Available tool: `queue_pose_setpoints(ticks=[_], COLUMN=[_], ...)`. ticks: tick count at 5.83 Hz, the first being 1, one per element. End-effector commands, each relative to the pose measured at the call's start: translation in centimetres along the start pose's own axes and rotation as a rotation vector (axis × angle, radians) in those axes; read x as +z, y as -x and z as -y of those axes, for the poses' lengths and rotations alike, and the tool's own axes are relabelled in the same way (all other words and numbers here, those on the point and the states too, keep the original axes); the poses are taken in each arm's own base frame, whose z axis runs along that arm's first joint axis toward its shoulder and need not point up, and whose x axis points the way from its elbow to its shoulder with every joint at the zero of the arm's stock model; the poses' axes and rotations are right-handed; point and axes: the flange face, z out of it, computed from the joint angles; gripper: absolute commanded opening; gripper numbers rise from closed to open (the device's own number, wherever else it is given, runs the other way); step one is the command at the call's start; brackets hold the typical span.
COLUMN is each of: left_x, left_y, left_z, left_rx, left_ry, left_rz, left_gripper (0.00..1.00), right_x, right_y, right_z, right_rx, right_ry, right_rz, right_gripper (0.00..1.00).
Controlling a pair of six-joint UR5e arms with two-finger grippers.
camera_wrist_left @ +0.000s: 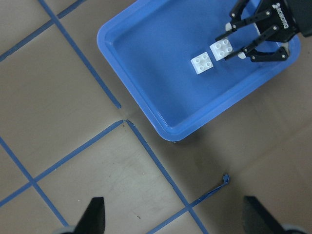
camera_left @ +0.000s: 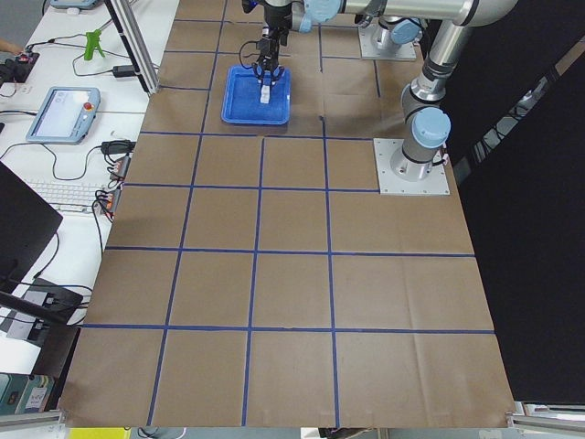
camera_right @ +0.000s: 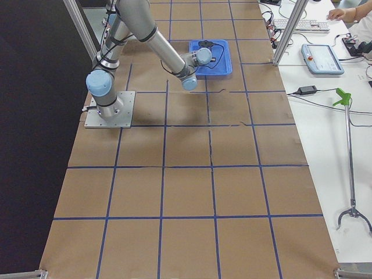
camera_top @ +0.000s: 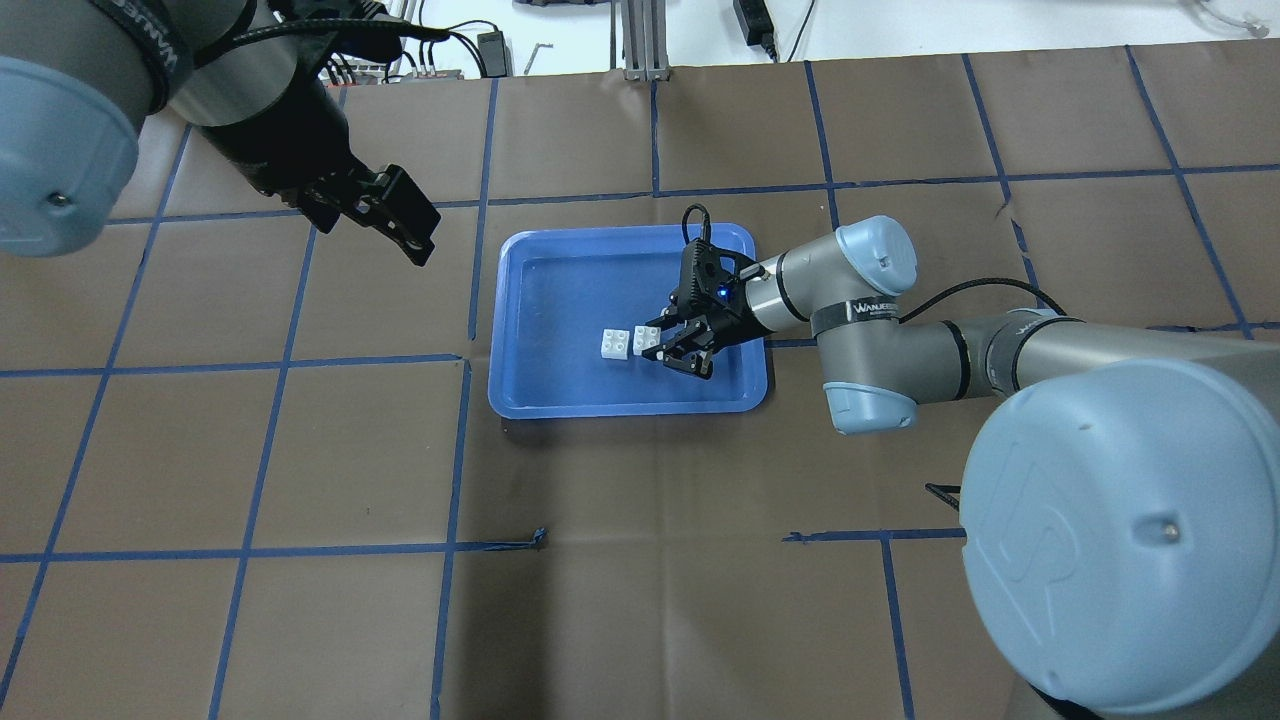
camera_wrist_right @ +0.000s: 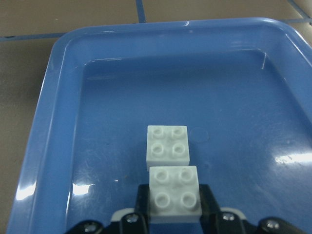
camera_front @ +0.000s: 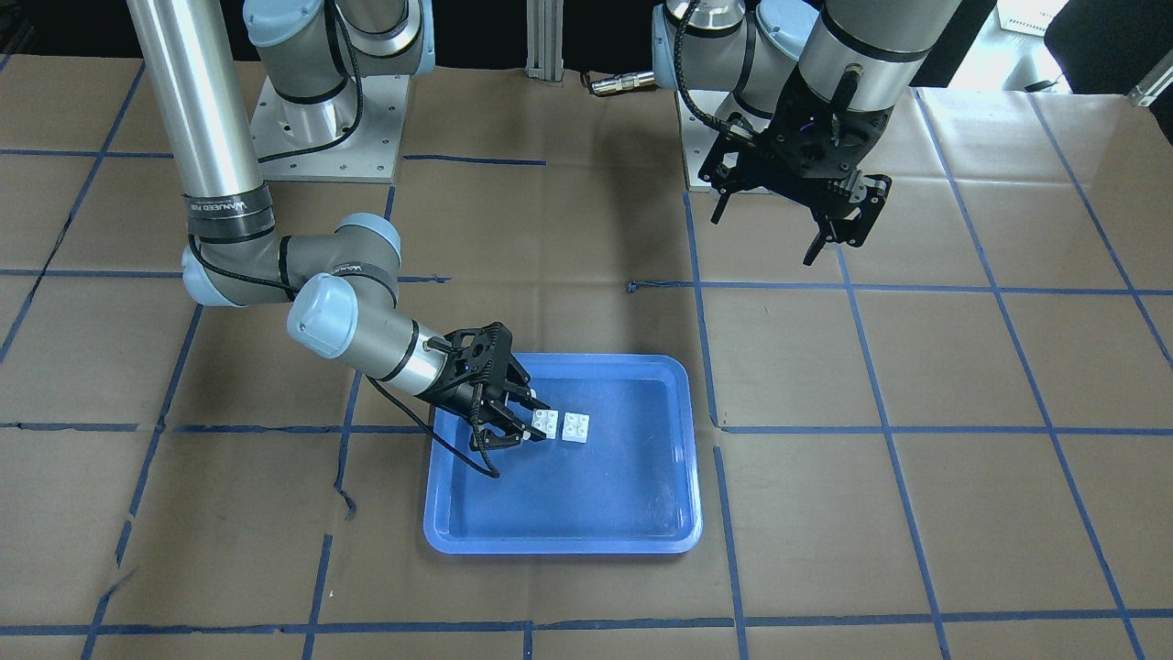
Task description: Assemble white blocks and place on blue tray
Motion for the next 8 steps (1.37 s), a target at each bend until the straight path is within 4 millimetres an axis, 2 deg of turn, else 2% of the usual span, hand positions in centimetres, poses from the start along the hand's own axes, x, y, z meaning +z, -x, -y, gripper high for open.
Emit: queue_pose_setpoints(ticks=[1,2,8], left_x=[-0.42,-0.54,-0.83], left_y=[0.59,0.36,0.51], left_z=[-0.28,-0.30,0.09], left_rx=[-0.276,-0.320,-0.322], left_ry=[-0.013,-0.017,-0.024], left_rz=[0.098,0.092,0.090], left_gripper=[0.99,0.99,0.99], right_x=[0.71,0.81,1.21], right_y=[0.46,0.56,0.30], right_z=[0.19,0.31,-0.02], right_rx=[-0.006,-0.010,-0.023], right_ry=[0.000,0.000,-0.003], right_rz=[0.012,0.013,-0.001], right_gripper=[0.31,0.31,0.31])
